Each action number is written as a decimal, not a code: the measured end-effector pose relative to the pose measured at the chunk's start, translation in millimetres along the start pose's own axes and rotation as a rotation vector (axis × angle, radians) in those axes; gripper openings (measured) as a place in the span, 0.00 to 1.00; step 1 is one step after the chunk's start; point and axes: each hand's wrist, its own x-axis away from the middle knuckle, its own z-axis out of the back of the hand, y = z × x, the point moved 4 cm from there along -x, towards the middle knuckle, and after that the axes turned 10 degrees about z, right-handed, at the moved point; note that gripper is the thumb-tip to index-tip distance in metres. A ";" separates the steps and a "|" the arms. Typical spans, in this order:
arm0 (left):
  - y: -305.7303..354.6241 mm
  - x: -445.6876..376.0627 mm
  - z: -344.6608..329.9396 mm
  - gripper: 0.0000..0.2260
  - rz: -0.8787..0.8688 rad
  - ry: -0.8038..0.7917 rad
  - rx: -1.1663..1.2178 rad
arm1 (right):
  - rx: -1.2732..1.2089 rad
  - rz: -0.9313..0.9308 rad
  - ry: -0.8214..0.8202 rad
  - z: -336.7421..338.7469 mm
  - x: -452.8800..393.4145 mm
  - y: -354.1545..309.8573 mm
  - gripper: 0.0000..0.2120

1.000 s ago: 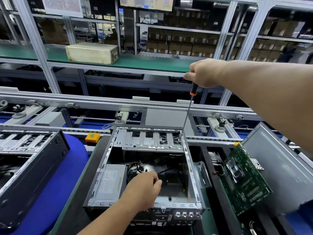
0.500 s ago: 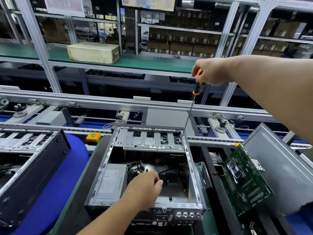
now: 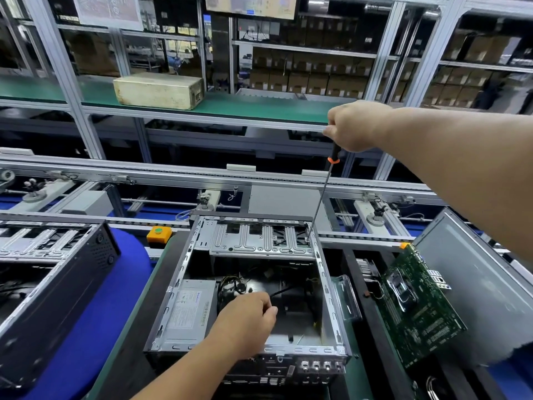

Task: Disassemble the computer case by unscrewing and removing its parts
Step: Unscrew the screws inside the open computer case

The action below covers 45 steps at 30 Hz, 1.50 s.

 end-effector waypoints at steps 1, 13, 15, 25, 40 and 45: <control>-0.2 -0.1 -0.2 0.13 0.001 0.000 0.002 | -0.071 -0.003 0.007 -0.9 -0.3 0.0 0.14; -2.6 -2.2 -2.2 0.13 -0.003 0.004 -0.007 | -0.412 0.069 -0.052 3.9 2.3 -5.1 0.07; -2.9 -2.0 -2.0 0.13 -0.002 0.004 -0.009 | -0.407 0.088 -0.084 5.7 1.9 -7.1 0.07; -2.5 -1.8 -1.8 0.13 -0.007 0.011 -0.015 | -0.068 0.035 0.013 1.7 -3.9 -5.1 0.16; -3.9 -2.7 -3.5 0.13 0.014 -0.018 0.054 | -0.244 0.012 -0.060 9.1 0.3 -11.9 0.11; 13.1 -25.8 14.1 0.13 0.018 -0.030 0.276 | -0.045 0.045 -0.031 6.4 1.5 -11.9 0.21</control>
